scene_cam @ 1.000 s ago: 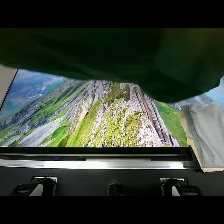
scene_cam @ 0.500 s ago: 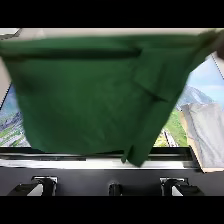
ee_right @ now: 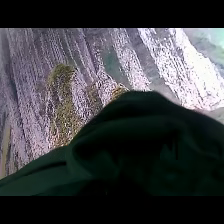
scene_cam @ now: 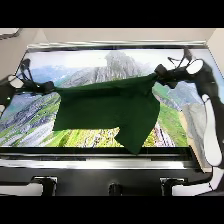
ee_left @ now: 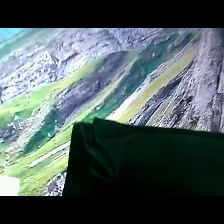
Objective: Fold the shirts.
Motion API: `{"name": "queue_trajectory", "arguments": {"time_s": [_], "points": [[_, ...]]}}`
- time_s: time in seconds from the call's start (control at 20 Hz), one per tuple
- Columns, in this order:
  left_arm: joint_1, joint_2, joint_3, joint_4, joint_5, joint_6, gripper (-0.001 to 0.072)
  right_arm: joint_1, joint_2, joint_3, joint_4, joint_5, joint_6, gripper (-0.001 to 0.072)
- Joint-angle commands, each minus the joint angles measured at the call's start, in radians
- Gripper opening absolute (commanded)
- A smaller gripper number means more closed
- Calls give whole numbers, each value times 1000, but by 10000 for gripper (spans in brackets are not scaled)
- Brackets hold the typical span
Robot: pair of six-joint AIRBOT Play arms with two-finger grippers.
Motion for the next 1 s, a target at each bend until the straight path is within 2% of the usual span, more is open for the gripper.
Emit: {"name": "queue_trajectory", "arguments": {"time_s": [0.0, 0.05, 0.1, 0.15, 0.2, 0.35, 0.45, 0.55, 0.7, 0.9, 0.95], "points": [[-1, -92, 4, -96, -15, 2, 31, 1, -89, 1, 95, -14, 3, 65], [1, -90, 9, -98, -28, 2, 102, -1, -82, 2, 99, -9, 0, 214], [13, -90, 35, -85, -77, 3, 352, -16, -66, 8, 106, 24, -8, 492], [30, -90, 71, -55, -142, 3, 576, -34, -39, 20, 105, 81, -76, 621], [58, -90, 116, -5, -235, 5, 598, -62, -6, 26, 84, 145, -140, 618], [166, -90, 134, 68, -518, 7, 584, -178, 77, 26, -69, 444, -148, 601], [234, -90, 31, 29, -603, -5, 580, -233, 85, 17, -177, 650, -183, 548], [279, -90, -109, -40, -594, 27, 446, -241, 85, -13, -238, 755, -216, 549], [309, -90, -252, -186, -528, 140, 446, -229, 85, -52, -206, 770, -219, 549], [297, -92, -310, -216, -475, 152, 440, -193, 85, -68, -205, 742, -226, 550], [293, -98, -312, -219, -466, 152, 376, -186, 85, -68, -209, 737, -227, 550]]}}
